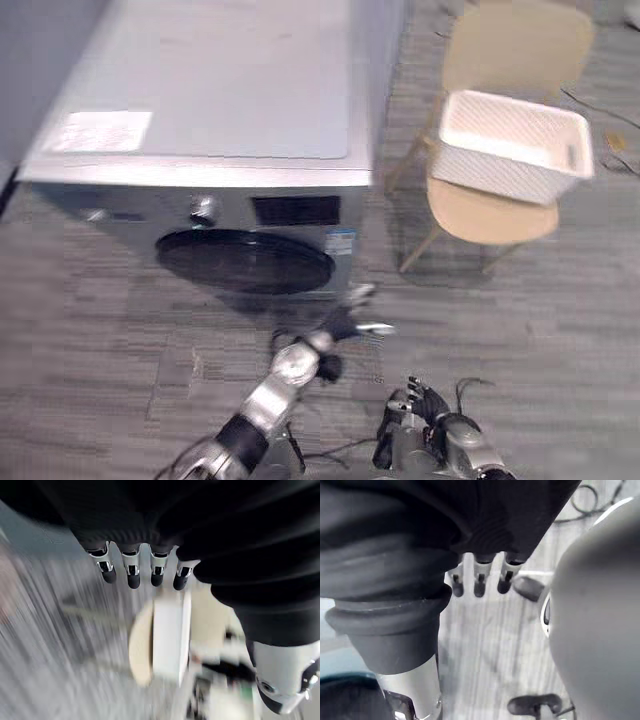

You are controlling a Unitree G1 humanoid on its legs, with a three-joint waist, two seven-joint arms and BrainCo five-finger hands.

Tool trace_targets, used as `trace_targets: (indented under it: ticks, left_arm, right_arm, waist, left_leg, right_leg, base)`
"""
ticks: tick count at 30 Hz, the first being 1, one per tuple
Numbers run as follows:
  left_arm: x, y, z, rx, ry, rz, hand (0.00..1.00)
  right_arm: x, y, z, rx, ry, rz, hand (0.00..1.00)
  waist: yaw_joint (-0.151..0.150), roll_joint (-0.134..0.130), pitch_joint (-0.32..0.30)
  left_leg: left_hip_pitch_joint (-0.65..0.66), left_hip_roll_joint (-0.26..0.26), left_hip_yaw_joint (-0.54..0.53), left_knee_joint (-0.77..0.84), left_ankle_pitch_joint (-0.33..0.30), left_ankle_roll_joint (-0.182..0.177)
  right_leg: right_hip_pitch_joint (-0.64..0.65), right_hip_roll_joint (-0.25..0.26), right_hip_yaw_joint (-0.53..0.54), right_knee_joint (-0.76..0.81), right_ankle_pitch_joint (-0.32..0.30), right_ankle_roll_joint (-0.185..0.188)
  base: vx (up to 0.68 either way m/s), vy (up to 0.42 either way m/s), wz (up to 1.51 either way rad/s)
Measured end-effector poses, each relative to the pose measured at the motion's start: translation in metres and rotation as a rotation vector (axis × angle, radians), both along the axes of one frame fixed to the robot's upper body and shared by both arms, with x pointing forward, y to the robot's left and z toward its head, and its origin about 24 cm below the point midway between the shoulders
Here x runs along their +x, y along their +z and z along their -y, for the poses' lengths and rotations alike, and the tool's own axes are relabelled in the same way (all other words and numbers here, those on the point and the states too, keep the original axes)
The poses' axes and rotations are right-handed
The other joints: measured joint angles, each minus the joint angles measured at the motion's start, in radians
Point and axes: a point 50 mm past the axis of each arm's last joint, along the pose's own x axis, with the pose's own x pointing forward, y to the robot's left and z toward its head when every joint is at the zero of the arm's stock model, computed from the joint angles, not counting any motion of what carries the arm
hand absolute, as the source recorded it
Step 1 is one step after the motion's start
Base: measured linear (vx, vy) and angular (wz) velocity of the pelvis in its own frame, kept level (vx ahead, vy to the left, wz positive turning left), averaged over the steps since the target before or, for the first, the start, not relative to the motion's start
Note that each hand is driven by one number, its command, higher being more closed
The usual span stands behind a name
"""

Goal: Pick up the laundry basket with both hands and put the clothes into the washing machine.

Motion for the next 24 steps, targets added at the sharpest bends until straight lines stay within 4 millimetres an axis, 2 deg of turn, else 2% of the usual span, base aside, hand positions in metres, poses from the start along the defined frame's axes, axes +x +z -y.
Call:
trace_targets:
  ticks: [1,2,3,4,5,6,7,8,9,10,11,12,13,14,15,16,18,19,21,23,24]
  left_arm:
    - [0.000,-0.003,-0.012,0.009,0.050,-0.006,0.00]
    - [-0.003,-0.011,-0.035,0.038,0.144,-0.021,0.00]
    - [-0.008,-0.019,-0.053,0.061,0.222,-0.048,0.00]
    - [-0.020,-0.032,-0.075,0.093,0.321,-0.100,0.00]
    - [-0.029,-0.039,-0.085,0.114,0.365,-0.136,0.00]
    - [-0.049,-0.053,-0.106,0.153,0.440,-0.208,0.00]
    - [-0.067,-0.062,-0.122,0.175,0.499,-0.261,0.00]
    - [-0.076,-0.067,-0.129,0.185,0.524,-0.293,0.00]
    - [-0.095,-0.081,-0.139,0.199,0.579,-0.381,0.00]
    - [-0.104,-0.086,-0.140,0.201,0.592,-0.412,0.00]
    - [-0.119,-0.092,-0.144,0.212,0.616,-0.460,0.00]
    - [-0.125,-0.095,-0.144,0.214,0.621,-0.481,0.00]
    - [-0.136,-0.101,-0.144,0.224,0.628,-0.523,0.00]
    - [-0.140,-0.104,-0.146,0.234,0.631,-0.544,0.00]
    - [-0.142,-0.109,-0.148,0.249,0.639,-0.571,0.00]
    - [-0.146,-0.114,-0.147,0.262,0.633,-0.606,0.00]
    - [-0.151,-0.121,-0.140,0.267,0.624,-0.645,0.00]
    - [-0.154,-0.125,-0.138,0.272,0.627,-0.671,0.00]
    - [-0.157,-0.129,-0.136,0.288,0.644,-0.705,0.00]
    - [-0.158,-0.129,-0.139,0.307,0.665,-0.708,0.00]
    - [-0.157,-0.131,-0.141,0.325,0.677,-0.726,0.00]
  right_arm:
    - [-0.006,-0.002,0.003,-0.007,-0.009,-0.019,0.00]
    - [-0.012,-0.004,0.010,-0.025,-0.037,-0.033,0.00]
    - [-0.016,-0.005,0.014,-0.031,-0.068,-0.037,0.00]
    - [-0.019,-0.005,0.020,-0.044,-0.100,-0.041,0.00]
    - [-0.017,-0.004,0.024,-0.051,-0.116,-0.035,0.00]
    - [-0.016,-0.003,0.029,-0.056,-0.145,-0.028,0.00]
    - [-0.015,-0.003,0.029,-0.048,-0.165,-0.027,0.00]
    - [-0.016,-0.004,0.028,-0.043,-0.178,-0.028,0.00]
    - [-0.018,-0.005,0.029,-0.029,-0.223,-0.030,0.00]
    - [-0.017,-0.004,0.030,-0.025,-0.238,-0.026,0.00]
    - [-0.017,-0.003,0.032,-0.020,-0.266,-0.014,0.00]
    - [-0.016,-0.002,0.030,-0.013,-0.276,-0.004,0.00]
    - [-0.012,0.000,0.021,0.010,-0.285,0.022,0.00]
    - [-0.010,0.000,0.015,0.024,-0.287,0.030,0.00]
    - [-0.012,-0.001,0.009,0.043,-0.294,0.029,0.00]
    - [-0.015,-0.002,0.007,0.050,-0.303,0.022,0.00]
    - [-0.018,-0.002,0.008,0.058,-0.327,0.032,0.00]
    - [-0.019,0.000,0.008,0.057,-0.338,0.041,0.00]
    - [-0.018,0.000,0.008,0.052,-0.352,0.046,0.00]
    - [-0.020,0.000,0.003,0.069,-0.379,0.046,0.00]
    - [-0.016,0.002,0.001,0.079,-0.388,0.067,0.00]
  waist:
    - [0.019,0.000,-0.001]
    - [0.041,-0.002,-0.002]
    - [0.042,-0.011,-0.011]
    - [0.052,-0.013,-0.020]
    - [0.070,-0.014,-0.021]
    - [0.092,-0.029,-0.028]
    - [0.103,-0.048,-0.028]
    - [0.108,-0.054,-0.027]
    - [0.130,-0.053,-0.030]
    - [0.132,-0.054,-0.030]
    - [0.133,-0.067,-0.032]
    - [0.132,-0.073,-0.032]
    - [0.128,-0.069,-0.031]
    - [0.120,-0.076,-0.035]
    - [0.116,-0.089,-0.041]
    - [0.116,-0.096,-0.041]
    - [0.116,-0.094,-0.040]
    - [0.112,-0.089,-0.037]
    - [0.094,-0.085,-0.036]
    - [0.098,-0.115,-0.051]
    - [0.097,-0.123,-0.055]
  left_leg:
    - [-0.016,-0.004,-0.016,0.015,-0.011,0.018]
    - [-0.044,-0.005,0.011,0.041,-0.038,0.081]
    - [-0.055,0.001,0.090,0.069,-0.042,0.152]
    - [-0.058,0.033,0.238,0.104,-0.007,0.171]
    - [-0.061,0.034,0.285,0.129,0.002,0.132]
    - [-0.065,0.016,0.307,0.161,-0.022,0.120]
    - [-0.071,-0.007,0.273,0.202,-0.055,0.118]
    - [-0.078,-0.016,0.254,0.231,-0.072,0.122]
    - [-0.096,-0.022,0.208,0.315,-0.136,0.126]
    - [-0.096,-0.025,0.192,0.340,-0.161,0.126]
    - [-0.087,-0.044,0.159,0.370,-0.207,0.127]
    - [-0.078,-0.055,0.141,0.377,-0.223,0.134]
    - [-0.063,-0.066,0.062,0.364,-0.250,0.145]
    - [-0.057,-0.070,0.027,0.349,-0.249,0.146]
    - [-0.030,-0.090,-0.027,0.318,-0.248,0.146]
    - [0.008,-0.113,-0.080,0.296,-0.249,0.146]
    - [0.038,-0.143,-0.154,0.292,-0.263,0.149]
    - [0.047,-0.158,-0.219,0.296,-0.275,0.149]
    - [0.044,-0.174,-0.317,0.310,-0.293,0.120]
    - [0.020,-0.203,-0.426,0.368,-0.339,0.078]
    - [-0.006,-0.202,-0.461,0.433,-0.373,0.041]
  right_leg:
    - [0.012,-0.008,-0.037,0.019,-0.022,0.008]
    - [0.043,-0.028,-0.116,0.054,-0.058,0.033]
    - [0.064,-0.049,-0.165,0.072,-0.079,0.044]
    - [0.078,-0.077,-0.216,0.112,-0.098,0.045]
    - [0.096,-0.091,-0.228,0.128,-0.103,0.048]
    - [0.122,-0.110,-0.224,0.129,-0.103,0.058]
    - [0.166,-0.128,-0.239,0.136,-0.102,0.061]
    - [0.180,-0.137,-0.245,0.149,-0.102,0.061]
    - [0.212,-0.171,-0.263,0.246,-0.102,0.061]
    - [0.217,-0.195,-0.255,0.312,-0.101,0.060]
    - [0.184,-0.267,-0.166,0.504,-0.078,0.017]
    - [0.144,-0.294,-0.078,0.603,-0.035,-0.044]
    - [0.016,-0.253,0.159,0.786,-0.103,-0.010]
    - [-0.029,-0.210,0.216,0.825,-0.170,0.006]
    - [-0.102,-0.132,0.289,0.846,-0.250,-0.011]
    - [-0.149,-0.076,0.331,0.815,-0.287,-0.028]
    - [-0.222,-0.030,0.398,0.761,-0.313,-0.035]
    - [-0.277,-0.007,0.467,0.697,-0.312,-0.032]
    - [-0.306,0.008,0.532,0.545,-0.284,-0.018]
    - [-0.298,0.004,0.544,0.416,-0.198,-0.038]
    - [-0.280,0.009,0.524,0.417,-0.137,-0.034]
  base:
    - [-0.01,0.068,1.91]
    - [0.04,0.068,1.98]
    - [0.13,0.149,2.32]
    - [0.12,0.117,1.69]
    - [0.22,0.235,1.22]
    - [0.17,0.171,0.98]
    - [0.24,0.227,1.05]
    - [0.19,0.160,1.28]
    - [0.20,0.165,1.06]
    - [0.27,0.250,1.22]
    - [0.19,0.180,0.87]
    - [0.28,0.222,1.18]
    - [0.20,0.085,1.07]
    - [0.32,0.075,1.47]
    - [0.37,-0.004,1.56]
    - [0.38,-0.016,1.55]
    - [0.29,-0.046,1.54]
    - [0.30,-0.128,1.90]
    - [0.29,-0.189,2.07]
    - [0.40,-0.374,2.01]
    - [0.36,-0.403,1.54]
